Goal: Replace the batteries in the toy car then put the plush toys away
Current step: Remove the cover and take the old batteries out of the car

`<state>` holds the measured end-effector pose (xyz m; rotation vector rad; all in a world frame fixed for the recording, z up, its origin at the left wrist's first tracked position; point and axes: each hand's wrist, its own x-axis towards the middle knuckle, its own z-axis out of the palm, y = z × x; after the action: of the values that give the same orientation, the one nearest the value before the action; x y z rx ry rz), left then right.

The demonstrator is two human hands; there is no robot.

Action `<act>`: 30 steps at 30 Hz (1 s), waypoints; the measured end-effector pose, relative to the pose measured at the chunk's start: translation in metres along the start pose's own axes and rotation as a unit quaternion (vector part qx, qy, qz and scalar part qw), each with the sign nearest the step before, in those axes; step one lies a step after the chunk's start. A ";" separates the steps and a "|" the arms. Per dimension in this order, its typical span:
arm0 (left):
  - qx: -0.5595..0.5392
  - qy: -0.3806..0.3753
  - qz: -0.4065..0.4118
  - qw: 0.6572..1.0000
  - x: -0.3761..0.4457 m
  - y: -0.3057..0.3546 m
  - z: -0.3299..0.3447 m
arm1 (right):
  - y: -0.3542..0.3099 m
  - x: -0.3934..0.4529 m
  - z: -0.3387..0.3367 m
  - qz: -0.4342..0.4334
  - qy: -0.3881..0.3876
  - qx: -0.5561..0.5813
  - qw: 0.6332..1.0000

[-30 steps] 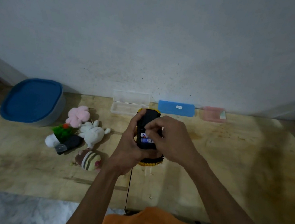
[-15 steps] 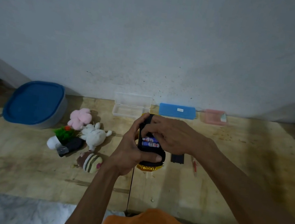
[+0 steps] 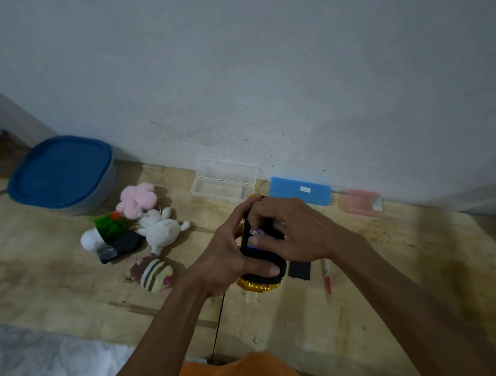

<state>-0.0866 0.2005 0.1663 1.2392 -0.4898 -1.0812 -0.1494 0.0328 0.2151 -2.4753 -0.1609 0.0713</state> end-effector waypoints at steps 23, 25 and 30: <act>0.048 0.105 0.054 0.992 -0.001 -0.003 -0.005 | -0.035 -0.029 0.034 0.378 0.201 0.352 0.833; 0.046 0.111 0.063 0.991 -0.001 -0.002 -0.004 | -0.037 -0.028 0.038 0.393 0.190 0.370 0.820; 0.043 0.127 0.085 0.987 -0.003 0.002 0.003 | -0.042 -0.025 0.044 0.412 0.175 0.387 0.806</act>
<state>-0.0899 0.2011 0.1697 1.3626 -0.4406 -0.7523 -0.1824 0.0892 0.2070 -1.5267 0.9319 0.0318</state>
